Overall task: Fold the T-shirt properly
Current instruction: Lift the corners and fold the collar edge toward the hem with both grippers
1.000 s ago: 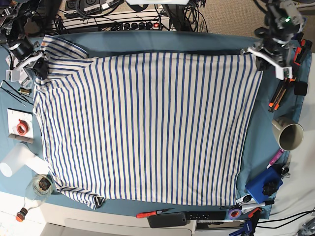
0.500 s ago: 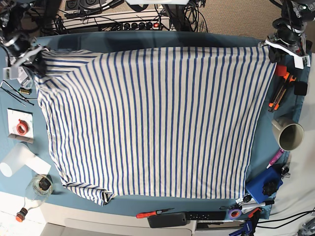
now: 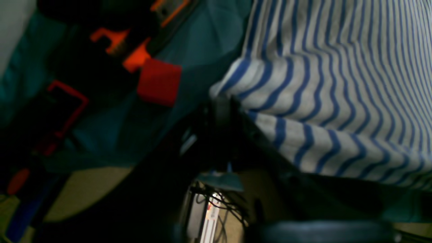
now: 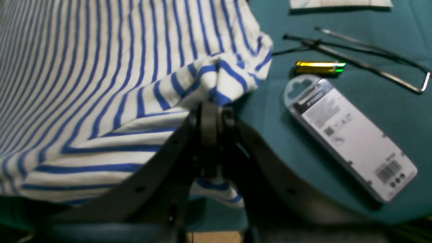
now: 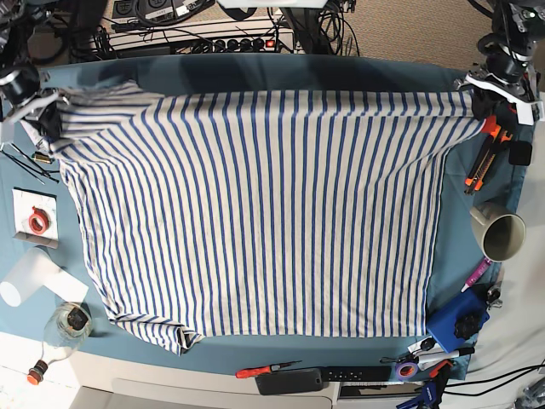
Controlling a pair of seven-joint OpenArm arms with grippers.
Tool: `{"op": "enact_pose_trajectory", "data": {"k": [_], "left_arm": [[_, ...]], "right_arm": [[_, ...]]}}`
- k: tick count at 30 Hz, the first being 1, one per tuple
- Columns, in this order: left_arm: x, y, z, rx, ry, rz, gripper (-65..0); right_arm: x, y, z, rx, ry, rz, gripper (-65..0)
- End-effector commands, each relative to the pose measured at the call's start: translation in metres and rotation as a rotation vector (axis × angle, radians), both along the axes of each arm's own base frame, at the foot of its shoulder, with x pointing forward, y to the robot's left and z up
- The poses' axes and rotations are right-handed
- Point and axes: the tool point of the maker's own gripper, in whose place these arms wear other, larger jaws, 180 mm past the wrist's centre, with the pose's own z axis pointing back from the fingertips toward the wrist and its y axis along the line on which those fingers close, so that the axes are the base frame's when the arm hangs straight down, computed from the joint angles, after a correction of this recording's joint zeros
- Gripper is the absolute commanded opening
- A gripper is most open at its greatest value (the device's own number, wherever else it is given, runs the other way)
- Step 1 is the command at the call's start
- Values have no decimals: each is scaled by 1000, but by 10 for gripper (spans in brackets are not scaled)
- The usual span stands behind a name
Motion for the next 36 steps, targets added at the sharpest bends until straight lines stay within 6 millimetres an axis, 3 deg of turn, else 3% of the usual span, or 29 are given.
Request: {"op": "enact_pose_trajectory", "data": {"k": [1, 7, 10, 18, 29, 36], "left_arm": [[4, 11, 12, 51, -33, 3, -650], [17, 17, 20, 90, -58, -3, -650], [25, 8, 21, 77, -76, -26, -650], [41, -26, 10, 86, -68, -129, -650], [59, -25, 24, 101, -141, -121, -650], [76, -18, 25, 116, -163, -101, -650]], "right_arm": [[9, -9, 14, -52, -33, -14, -650], [31, 16, -3, -74, 12, 68, -650], [39, 25, -10, -102, 25, 86, -650], [45, 10, -8, -186, 30, 26, -650], [61, -3, 6, -247, -2, -16, -650], [67, -9, 1, -214, -10, -49, -650]]}}
